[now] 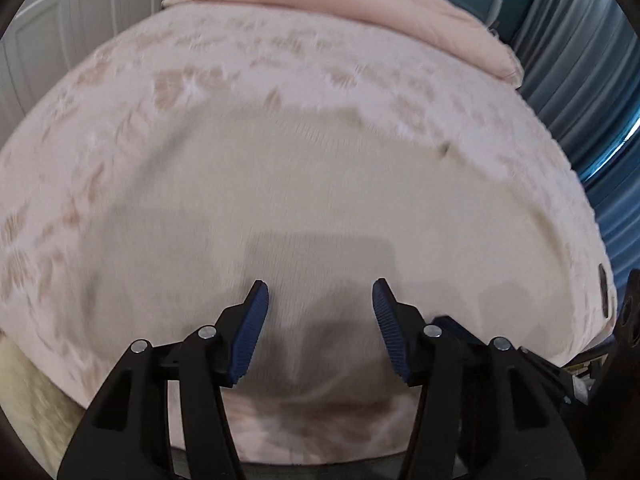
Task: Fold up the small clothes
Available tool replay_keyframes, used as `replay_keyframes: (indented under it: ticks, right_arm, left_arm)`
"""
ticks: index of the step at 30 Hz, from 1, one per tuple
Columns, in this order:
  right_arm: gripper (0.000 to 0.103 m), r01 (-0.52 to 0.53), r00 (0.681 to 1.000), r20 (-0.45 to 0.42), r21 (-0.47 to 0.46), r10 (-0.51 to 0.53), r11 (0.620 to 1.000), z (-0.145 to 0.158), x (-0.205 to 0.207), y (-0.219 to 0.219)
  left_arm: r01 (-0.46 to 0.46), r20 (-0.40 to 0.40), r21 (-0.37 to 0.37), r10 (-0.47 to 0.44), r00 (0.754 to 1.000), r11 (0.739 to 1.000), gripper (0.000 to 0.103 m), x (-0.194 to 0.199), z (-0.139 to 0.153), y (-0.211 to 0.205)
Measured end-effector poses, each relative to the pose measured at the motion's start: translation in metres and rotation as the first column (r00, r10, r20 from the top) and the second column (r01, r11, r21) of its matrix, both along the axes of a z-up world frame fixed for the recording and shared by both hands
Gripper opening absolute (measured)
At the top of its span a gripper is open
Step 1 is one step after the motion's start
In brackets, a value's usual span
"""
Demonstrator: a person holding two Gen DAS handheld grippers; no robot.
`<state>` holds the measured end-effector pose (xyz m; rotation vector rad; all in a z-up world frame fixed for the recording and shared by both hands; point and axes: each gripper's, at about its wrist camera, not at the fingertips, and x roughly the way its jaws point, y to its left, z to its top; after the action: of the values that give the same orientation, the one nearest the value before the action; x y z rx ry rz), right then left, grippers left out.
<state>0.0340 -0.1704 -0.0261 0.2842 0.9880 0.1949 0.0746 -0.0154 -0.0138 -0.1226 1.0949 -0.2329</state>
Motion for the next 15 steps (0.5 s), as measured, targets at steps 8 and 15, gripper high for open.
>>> replay_keyframes:
  ticks: [8, 15]
  right_arm:
    - [0.0, 0.405, 0.913, -0.056, -0.001, -0.405, 0.914, -0.015, -0.064, -0.167]
    - [0.009, 0.521, 0.853, -0.041, -0.012, -0.521, 0.853, 0.015, -0.076, -0.194]
  left_arm:
    - [-0.124, 0.001, 0.042, 0.124, 0.992, 0.991, 0.043, -0.003, -0.017, 0.09]
    - [-0.144, 0.065, -0.001, 0.144, 0.987, 0.99, 0.049, -0.01, 0.016, 0.082]
